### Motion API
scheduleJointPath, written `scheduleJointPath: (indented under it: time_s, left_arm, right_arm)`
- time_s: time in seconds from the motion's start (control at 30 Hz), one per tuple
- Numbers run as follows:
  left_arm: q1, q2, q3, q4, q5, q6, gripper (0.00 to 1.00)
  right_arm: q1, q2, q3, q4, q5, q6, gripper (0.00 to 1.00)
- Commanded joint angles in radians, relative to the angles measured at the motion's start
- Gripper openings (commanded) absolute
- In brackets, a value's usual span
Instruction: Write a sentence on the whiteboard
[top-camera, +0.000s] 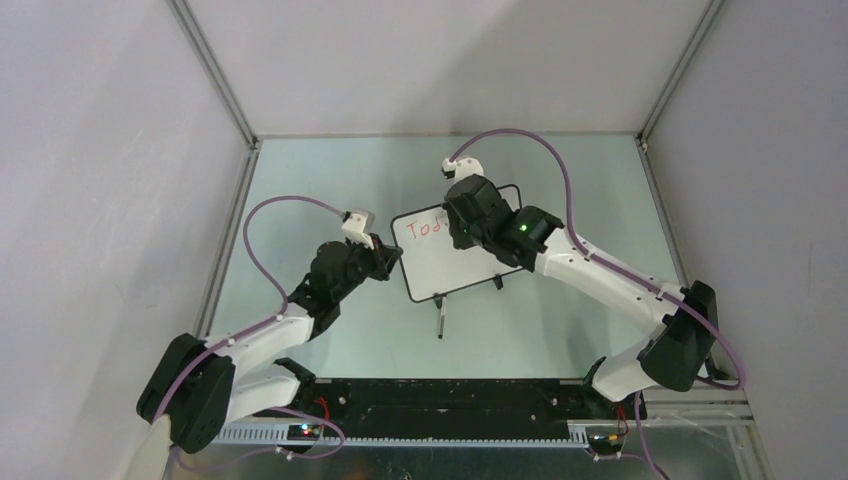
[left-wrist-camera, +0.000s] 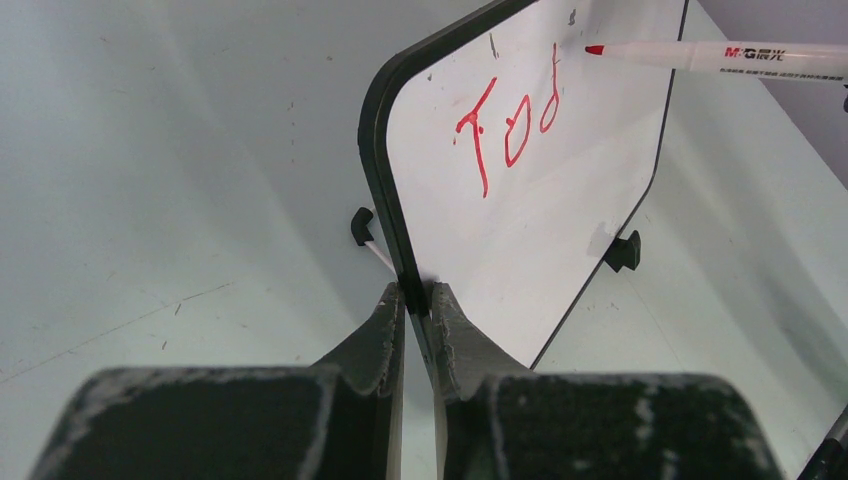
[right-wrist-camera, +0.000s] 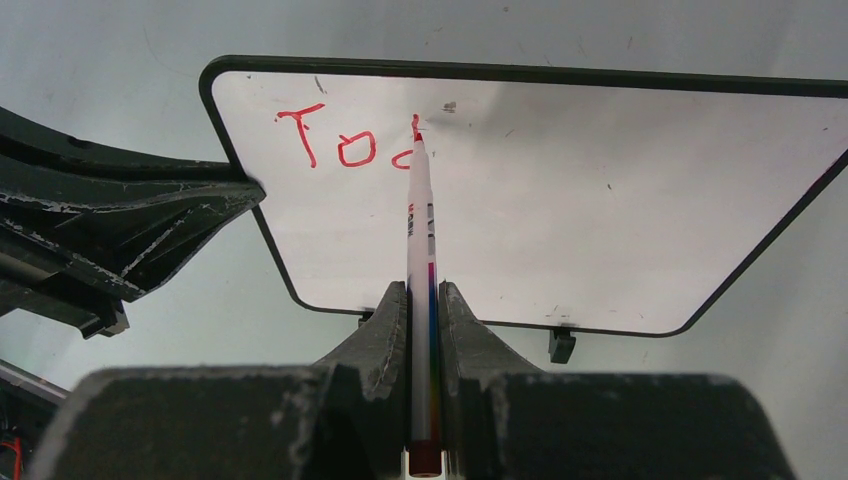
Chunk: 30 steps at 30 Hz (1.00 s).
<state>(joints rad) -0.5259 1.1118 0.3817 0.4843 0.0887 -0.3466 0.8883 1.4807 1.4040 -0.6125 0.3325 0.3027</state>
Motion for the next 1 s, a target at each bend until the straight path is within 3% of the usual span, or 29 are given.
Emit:
scheduleJointPath:
  time_s: [0.0,0.97]
  left_arm:
    - [-0.011,-0.021,0.026,0.0,-0.015,0.044,0.0]
    - [-0.011,-0.019,0.027,0.002,-0.011,0.046,0.0]
  right_arm:
    - [0.005,0.011,-0.002,0.026,0.011,0.008,0.0]
    - [0.006,0.052,-0.003,0.002,0.007,0.02,0.0]
